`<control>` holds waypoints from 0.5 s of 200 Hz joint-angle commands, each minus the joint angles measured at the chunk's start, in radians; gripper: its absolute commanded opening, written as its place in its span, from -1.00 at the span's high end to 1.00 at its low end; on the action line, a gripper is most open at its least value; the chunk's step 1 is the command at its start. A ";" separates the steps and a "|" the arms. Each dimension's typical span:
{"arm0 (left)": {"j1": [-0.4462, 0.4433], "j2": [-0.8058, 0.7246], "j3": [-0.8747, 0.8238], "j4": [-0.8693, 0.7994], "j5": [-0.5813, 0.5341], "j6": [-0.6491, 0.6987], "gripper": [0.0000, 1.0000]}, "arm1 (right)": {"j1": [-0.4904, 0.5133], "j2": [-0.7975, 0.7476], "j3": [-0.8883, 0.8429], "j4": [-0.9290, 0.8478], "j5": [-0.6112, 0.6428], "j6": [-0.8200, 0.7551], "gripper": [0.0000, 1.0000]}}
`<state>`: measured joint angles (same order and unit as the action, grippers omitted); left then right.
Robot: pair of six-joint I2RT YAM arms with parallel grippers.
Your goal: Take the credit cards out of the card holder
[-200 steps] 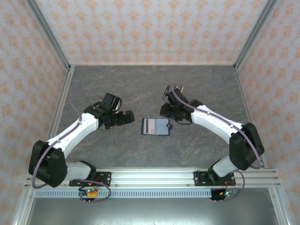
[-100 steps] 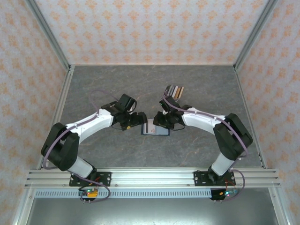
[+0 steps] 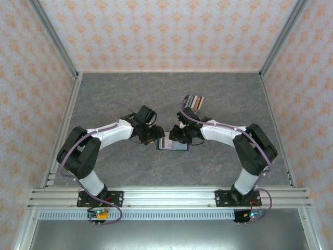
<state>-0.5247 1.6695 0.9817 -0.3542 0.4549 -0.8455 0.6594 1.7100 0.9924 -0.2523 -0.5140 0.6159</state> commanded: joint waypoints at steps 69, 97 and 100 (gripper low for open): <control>-0.020 0.059 0.040 0.038 0.034 0.000 0.34 | -0.015 0.045 -0.032 0.032 0.025 0.008 0.56; -0.020 0.075 0.040 0.044 0.044 0.008 0.39 | -0.017 0.052 -0.035 0.042 0.015 0.013 0.58; -0.020 0.078 0.041 0.044 0.045 0.009 0.39 | -0.017 0.053 -0.035 0.045 0.014 0.014 0.59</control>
<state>-0.5369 1.7260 0.9962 -0.3237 0.4900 -0.8478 0.6483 1.7485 0.9722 -0.2348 -0.5129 0.6193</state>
